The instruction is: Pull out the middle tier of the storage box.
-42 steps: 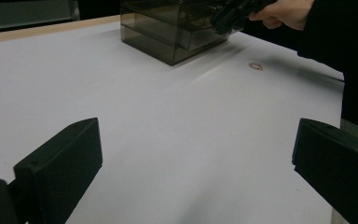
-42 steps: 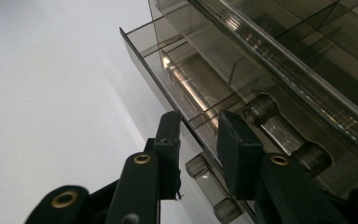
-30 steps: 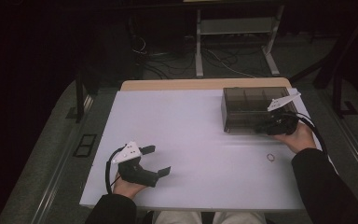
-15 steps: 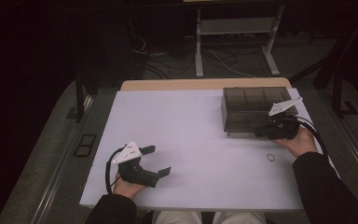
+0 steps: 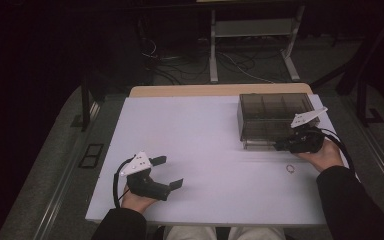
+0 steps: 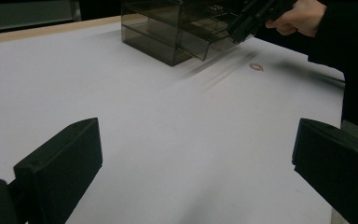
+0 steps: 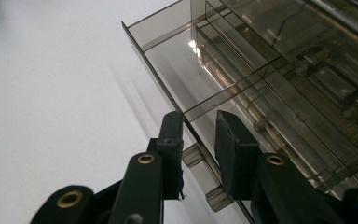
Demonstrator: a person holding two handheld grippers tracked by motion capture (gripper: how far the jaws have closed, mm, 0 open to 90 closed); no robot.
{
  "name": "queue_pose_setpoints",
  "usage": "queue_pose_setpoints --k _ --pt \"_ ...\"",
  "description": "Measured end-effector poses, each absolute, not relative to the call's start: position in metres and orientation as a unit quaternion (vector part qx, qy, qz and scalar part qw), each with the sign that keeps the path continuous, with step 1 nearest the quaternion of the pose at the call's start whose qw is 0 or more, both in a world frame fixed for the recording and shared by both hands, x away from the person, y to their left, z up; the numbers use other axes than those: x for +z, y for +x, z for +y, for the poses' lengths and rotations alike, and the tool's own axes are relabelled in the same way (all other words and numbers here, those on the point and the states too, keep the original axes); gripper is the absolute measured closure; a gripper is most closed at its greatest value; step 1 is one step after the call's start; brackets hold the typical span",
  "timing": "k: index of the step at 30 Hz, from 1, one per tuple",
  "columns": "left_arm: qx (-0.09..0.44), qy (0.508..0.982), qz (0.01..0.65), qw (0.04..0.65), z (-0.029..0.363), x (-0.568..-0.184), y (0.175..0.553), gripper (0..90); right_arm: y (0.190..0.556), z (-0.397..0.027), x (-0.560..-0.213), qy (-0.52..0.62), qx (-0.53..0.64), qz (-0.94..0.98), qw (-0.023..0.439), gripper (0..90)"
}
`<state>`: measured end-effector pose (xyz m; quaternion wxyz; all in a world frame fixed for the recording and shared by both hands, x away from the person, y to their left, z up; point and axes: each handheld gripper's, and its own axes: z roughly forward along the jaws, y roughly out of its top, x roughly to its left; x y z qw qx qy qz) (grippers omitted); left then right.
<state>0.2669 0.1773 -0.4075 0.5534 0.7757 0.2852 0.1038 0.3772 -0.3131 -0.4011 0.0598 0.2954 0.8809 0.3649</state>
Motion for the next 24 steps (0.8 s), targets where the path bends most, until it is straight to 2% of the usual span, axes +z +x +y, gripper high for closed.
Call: queue_pose_setpoints --k 24 --pt "0.103 0.775 0.286 0.554 0.177 -0.408 0.267 0.6 0.365 -0.312 -0.4 0.295 0.364 0.882 0.053 73.0"
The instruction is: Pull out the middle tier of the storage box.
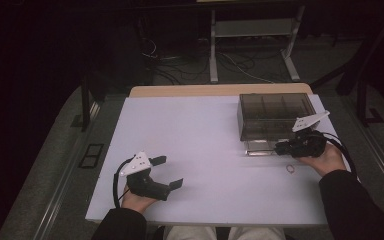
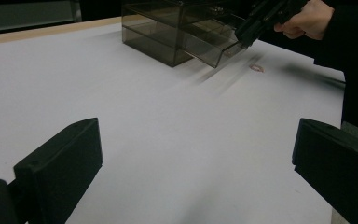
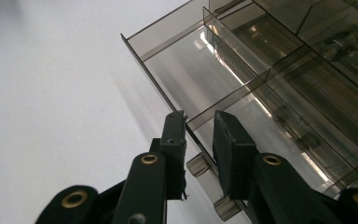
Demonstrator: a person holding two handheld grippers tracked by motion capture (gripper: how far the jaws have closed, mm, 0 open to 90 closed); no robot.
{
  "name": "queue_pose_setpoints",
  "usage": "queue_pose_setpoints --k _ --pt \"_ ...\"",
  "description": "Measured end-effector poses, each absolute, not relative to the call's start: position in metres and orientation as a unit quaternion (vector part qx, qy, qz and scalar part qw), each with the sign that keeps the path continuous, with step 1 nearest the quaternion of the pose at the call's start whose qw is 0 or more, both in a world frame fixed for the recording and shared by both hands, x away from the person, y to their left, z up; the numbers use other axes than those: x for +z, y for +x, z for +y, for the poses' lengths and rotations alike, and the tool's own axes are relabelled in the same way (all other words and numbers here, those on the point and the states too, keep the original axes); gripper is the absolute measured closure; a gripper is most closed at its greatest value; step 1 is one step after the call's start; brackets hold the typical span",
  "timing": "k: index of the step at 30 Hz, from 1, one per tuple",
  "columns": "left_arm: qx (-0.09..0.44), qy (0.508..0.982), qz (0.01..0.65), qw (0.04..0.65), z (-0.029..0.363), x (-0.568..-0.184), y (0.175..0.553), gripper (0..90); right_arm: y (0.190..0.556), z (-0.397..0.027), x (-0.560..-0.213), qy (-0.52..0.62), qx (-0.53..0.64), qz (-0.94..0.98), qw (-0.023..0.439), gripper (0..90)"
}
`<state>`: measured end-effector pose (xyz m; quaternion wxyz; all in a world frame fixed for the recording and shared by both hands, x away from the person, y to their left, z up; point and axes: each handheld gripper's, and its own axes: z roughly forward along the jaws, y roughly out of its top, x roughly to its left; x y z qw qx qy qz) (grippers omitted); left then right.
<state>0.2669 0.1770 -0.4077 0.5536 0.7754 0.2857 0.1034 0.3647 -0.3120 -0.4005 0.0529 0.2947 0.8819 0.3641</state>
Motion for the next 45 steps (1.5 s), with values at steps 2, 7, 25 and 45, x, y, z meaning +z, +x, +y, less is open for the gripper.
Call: queue_pose_setpoints --k 2,7,25,45 --pt "0.103 0.775 0.286 0.554 0.177 -0.408 0.267 0.6 0.364 -0.312 -0.4 0.295 0.363 0.882 0.053 73.0" --pt "0.103 0.775 0.285 0.554 0.177 -0.408 0.267 0.6 0.364 -0.31 -0.4 0.293 0.36 0.884 0.055 73.1" --pt "0.102 0.777 0.286 0.552 0.177 -0.408 0.267 0.6 0.36 -0.301 -0.4 0.286 0.356 0.888 0.051 74.2" --pt "0.101 0.777 0.286 0.551 0.177 -0.408 0.267 0.7 0.342 -0.315 -0.364 0.334 0.389 0.857 0.052 59.0"
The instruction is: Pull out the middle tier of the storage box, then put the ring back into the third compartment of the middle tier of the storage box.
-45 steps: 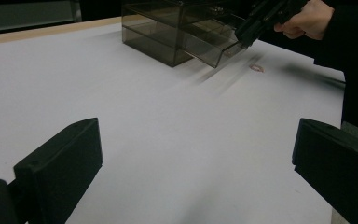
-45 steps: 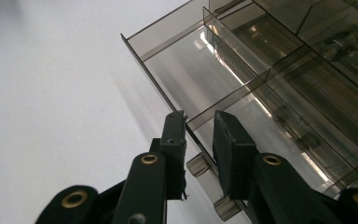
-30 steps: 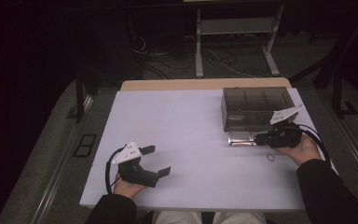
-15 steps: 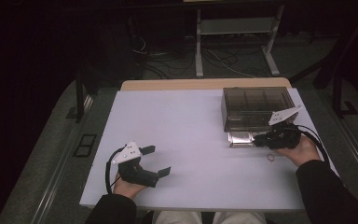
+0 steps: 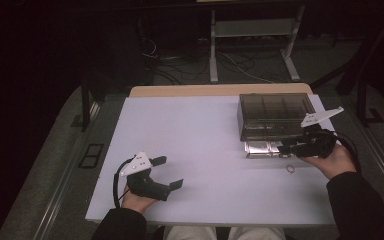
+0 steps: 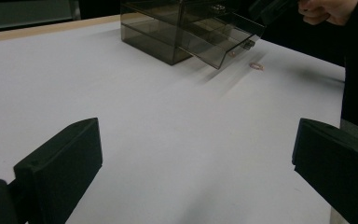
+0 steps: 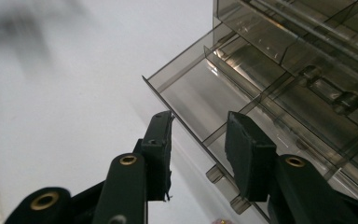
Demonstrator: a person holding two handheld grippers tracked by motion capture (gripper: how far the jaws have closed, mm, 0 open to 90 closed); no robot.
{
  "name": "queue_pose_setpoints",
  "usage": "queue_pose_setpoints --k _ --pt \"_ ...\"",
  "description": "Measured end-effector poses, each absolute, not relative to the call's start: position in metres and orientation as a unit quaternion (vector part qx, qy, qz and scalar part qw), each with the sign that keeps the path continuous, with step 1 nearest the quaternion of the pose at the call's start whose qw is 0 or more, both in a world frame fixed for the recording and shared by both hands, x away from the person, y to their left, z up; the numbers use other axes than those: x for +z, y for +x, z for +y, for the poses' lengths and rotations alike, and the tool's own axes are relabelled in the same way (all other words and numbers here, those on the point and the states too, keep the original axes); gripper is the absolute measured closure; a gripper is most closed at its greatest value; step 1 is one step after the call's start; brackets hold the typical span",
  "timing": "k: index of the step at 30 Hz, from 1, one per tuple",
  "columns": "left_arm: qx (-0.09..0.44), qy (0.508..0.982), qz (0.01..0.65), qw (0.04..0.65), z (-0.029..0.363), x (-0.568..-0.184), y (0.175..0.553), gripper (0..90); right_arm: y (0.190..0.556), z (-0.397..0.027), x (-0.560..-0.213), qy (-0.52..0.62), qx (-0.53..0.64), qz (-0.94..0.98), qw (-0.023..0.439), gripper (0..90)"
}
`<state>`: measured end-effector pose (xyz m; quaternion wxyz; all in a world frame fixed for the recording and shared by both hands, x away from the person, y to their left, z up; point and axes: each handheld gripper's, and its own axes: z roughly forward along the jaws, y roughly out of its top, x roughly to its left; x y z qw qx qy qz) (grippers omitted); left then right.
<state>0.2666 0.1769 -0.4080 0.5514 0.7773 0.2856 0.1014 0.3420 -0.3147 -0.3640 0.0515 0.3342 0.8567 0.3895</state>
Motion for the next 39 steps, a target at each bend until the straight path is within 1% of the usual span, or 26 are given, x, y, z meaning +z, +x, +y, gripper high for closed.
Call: queue_pose_setpoints --k 10,17,39 --pt "0.102 0.777 0.286 0.551 0.177 -0.408 0.266 0.7 0.328 -0.313 -0.352 0.337 0.393 0.854 0.055 52.1" --pt "0.102 0.777 0.286 0.552 0.177 -0.408 0.266 0.6 0.319 -0.315 -0.352 0.342 0.395 0.851 0.056 43.8" --pt "0.103 0.776 0.287 0.552 0.177 -0.408 0.266 0.6 0.301 -0.328 -0.372 0.357 0.401 0.842 0.058 37.8"
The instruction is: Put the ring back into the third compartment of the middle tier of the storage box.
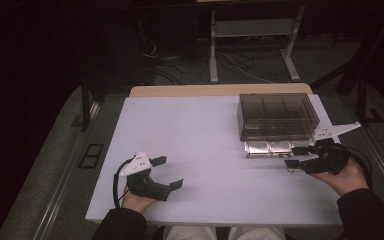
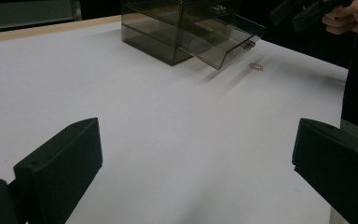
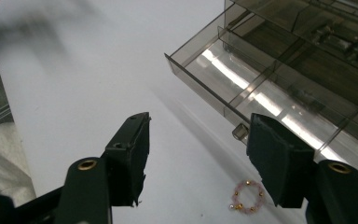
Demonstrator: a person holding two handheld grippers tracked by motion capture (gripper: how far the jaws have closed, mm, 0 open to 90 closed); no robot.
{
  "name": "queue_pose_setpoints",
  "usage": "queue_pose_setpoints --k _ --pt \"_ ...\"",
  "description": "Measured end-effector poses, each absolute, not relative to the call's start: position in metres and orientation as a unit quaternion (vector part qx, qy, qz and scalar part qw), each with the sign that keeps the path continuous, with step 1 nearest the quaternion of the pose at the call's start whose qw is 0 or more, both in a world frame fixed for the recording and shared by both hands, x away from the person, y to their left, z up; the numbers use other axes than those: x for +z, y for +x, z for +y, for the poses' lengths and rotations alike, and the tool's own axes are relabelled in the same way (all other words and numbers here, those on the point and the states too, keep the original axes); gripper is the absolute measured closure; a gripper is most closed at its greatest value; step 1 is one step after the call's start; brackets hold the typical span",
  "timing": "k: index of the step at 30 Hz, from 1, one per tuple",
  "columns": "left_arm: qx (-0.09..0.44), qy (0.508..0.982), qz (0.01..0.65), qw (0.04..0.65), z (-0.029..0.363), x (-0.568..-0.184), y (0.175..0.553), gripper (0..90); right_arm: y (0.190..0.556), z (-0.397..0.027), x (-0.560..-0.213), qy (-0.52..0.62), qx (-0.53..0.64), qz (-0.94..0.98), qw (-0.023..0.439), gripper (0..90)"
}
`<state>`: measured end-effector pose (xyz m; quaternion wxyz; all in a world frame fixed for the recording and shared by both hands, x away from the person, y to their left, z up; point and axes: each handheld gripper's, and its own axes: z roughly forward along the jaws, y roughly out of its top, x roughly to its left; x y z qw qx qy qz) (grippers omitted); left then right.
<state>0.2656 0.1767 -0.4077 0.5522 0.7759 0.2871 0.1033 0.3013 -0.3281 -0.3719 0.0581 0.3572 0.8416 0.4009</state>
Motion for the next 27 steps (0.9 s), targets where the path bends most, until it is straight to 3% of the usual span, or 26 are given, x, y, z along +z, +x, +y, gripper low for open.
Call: queue_pose_setpoints --k 27 --pt "0.103 0.776 0.288 0.551 0.176 -0.407 0.265 0.7 0.295 -0.332 -0.406 0.371 0.381 0.845 0.053 36.8"
